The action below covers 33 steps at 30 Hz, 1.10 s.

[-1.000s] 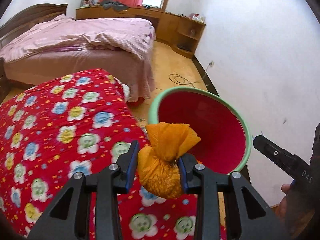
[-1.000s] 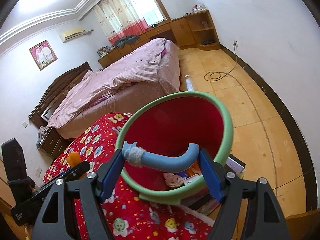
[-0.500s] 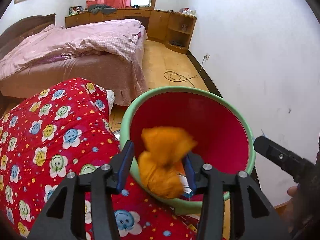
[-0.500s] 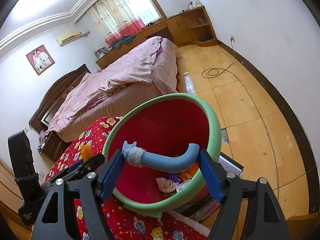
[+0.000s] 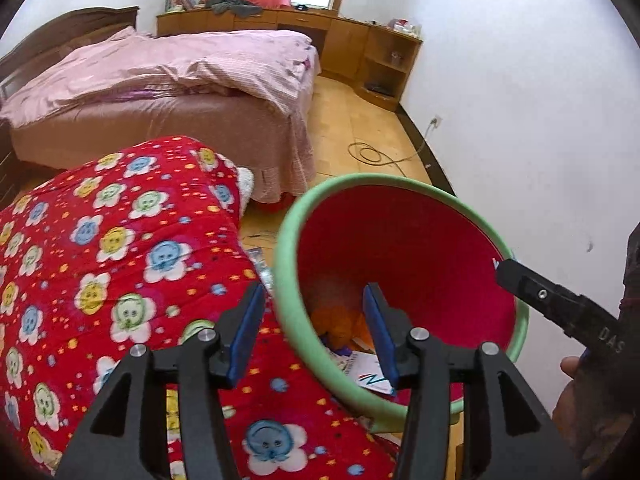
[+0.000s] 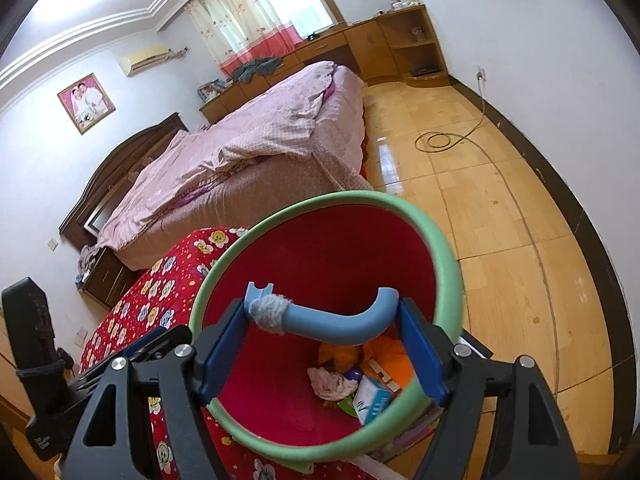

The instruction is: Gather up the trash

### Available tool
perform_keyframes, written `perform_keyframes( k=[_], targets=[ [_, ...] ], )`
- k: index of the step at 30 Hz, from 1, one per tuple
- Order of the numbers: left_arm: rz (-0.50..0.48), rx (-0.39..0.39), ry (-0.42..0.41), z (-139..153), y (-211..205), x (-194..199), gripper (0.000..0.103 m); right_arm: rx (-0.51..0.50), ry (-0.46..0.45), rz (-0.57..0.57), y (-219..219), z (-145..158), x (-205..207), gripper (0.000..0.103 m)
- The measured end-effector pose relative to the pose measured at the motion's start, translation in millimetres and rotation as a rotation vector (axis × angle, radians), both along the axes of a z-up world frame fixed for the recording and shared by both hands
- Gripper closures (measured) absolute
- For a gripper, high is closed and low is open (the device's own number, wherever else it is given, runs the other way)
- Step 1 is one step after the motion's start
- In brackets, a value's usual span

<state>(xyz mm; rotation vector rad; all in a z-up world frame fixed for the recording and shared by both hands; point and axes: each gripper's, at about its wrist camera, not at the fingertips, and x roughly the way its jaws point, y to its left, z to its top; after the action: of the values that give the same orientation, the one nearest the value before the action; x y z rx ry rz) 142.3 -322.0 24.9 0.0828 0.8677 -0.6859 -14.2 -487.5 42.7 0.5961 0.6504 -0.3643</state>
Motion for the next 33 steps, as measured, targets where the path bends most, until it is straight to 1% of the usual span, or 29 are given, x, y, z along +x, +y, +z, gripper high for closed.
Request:
perform_keyframes(
  k=[4, 6, 7, 8, 15, 19, 26, 33],
  targets=[
    [0.036, -0.005, 0.009, 0.1, 14.8, 1.8, 0.052, -0.011, 0.021, 0.024, 5.2, -4.8, 11.4, 0.025],
    [0.047, -0.003, 0.013, 0.3, 21.0, 1.5, 0.052, -0.015, 0.029, 0.03, 7.6, -7.4, 15.7, 0.021],
    [0.055, -0.002, 0.013, 0.5, 24.8, 1.1, 0.052, -0.015, 0.031, 0.03, 7.8, -8.9, 17.2, 0.016],
    [0.061, -0.001, 0.013, 0.9, 28.5, 0.9, 0.052, -0.015, 0.032, 0.027, 8.0, -9.8, 18.2, 0.015],
    [0.083, -0.004, 0.013, 6.1, 53.0, -5.6, 0.052, -0.016, 0.022, 0.013, 24.2, -8.4, 9.5, 0.014],
    [0.097, -0.018, 0.01, 11.1, 69.0, -13.1, 0.052, -0.024, 0.016, 0.008, 36.2, -2.3, 0.0, 0.014],
    [0.118, -0.028, -0.005, 25.4, 100.2, -31.4, 0.052, -0.055, -0.009, 0.007, 65.0, 17.7, -18.3, 0.014],
    [0.171, -0.029, -0.03, 40.8, 136.4, -50.3, 0.052, -0.098, -0.035, 0.055, 104.3, 36.5, -26.3, 0.013]
  ],
)
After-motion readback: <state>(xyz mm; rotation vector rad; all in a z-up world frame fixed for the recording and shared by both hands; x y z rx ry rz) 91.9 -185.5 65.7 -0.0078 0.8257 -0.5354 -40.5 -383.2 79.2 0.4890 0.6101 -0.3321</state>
